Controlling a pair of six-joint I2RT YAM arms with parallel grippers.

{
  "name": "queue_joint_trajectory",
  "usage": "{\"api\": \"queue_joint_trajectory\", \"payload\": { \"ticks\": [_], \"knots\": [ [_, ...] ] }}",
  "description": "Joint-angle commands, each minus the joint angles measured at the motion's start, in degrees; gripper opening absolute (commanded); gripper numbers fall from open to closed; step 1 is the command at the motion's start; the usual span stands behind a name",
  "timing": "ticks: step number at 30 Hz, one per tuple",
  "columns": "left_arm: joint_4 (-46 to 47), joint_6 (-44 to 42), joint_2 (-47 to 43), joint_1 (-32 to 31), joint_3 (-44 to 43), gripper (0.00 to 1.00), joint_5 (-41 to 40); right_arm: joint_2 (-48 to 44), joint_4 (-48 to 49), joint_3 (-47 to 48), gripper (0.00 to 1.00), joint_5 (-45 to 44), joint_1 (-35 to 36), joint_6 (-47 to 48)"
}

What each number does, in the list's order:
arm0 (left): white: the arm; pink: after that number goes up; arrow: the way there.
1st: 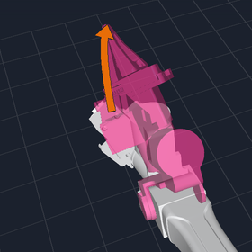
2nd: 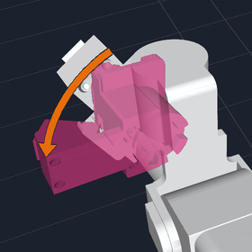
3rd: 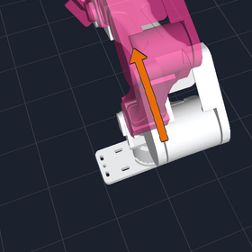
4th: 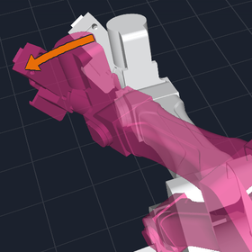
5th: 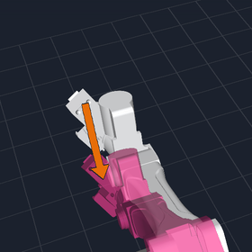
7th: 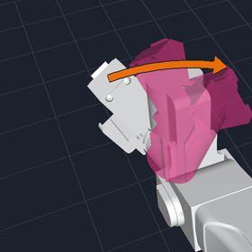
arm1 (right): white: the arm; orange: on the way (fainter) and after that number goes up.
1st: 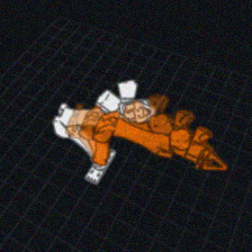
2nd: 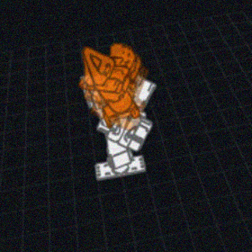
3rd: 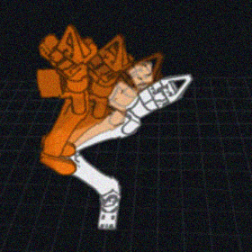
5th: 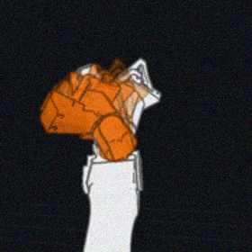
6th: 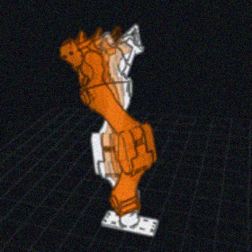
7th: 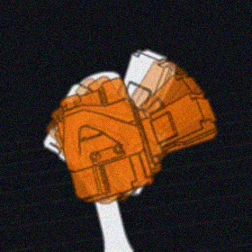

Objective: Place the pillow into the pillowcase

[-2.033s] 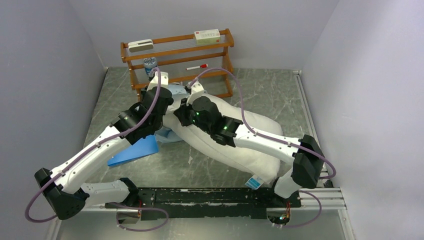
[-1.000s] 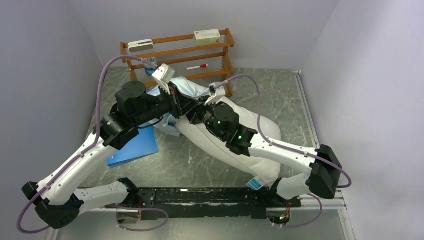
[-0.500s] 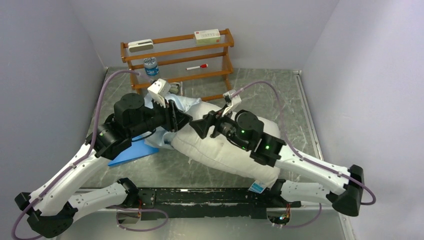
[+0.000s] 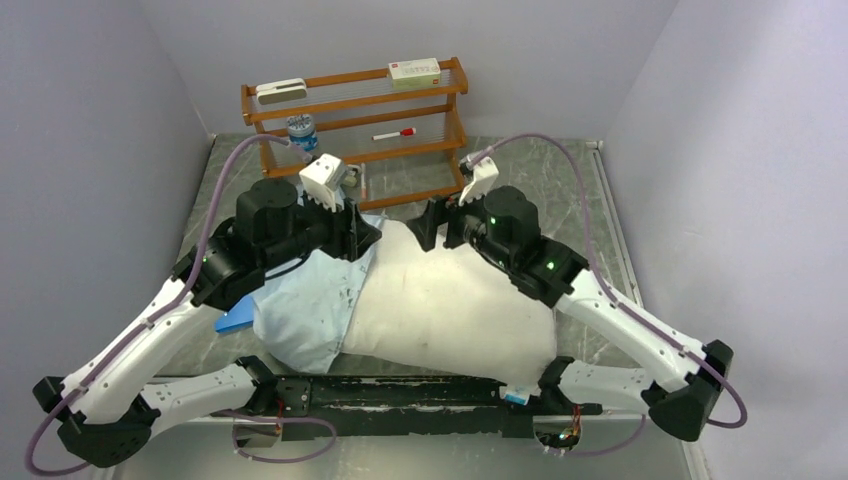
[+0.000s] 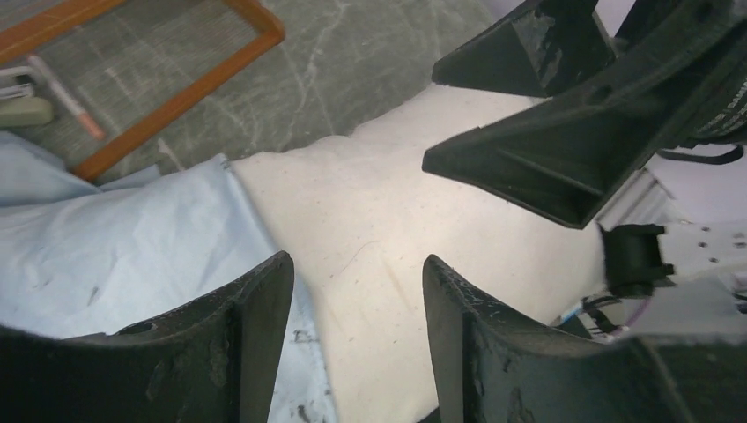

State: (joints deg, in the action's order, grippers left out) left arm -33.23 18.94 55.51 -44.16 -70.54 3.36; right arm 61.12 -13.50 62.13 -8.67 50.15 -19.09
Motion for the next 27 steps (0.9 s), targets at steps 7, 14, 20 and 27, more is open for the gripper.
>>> {"api": "queue_joint_trajectory", "payload": {
  "ticks": [7,14,20,27],
  "knots": [
    [-7.07,-6.67,11.00,-0.40,-4.90,0.75,-20.63,13.48,3.15,1.21,1.00,26.03,-18.25,2.42],
    [-4.52,-7.81,19.69,-0.40,-6.86,0.76,-22.20,27.46,3.01,6.46,0.93,44.75,-23.81,5.35],
    [-0.75,-8.70,23.75,-0.37,-5.01,0.75,-21.17,34.70,-0.77,9.40,0.93,52.94,-24.01,8.49],
    [3.36,-9.64,26.07,-0.37,-1.30,0.71,-27.35,36.90,-1.18,7.38,0.93,53.83,-24.00,10.73]
  ]
}}
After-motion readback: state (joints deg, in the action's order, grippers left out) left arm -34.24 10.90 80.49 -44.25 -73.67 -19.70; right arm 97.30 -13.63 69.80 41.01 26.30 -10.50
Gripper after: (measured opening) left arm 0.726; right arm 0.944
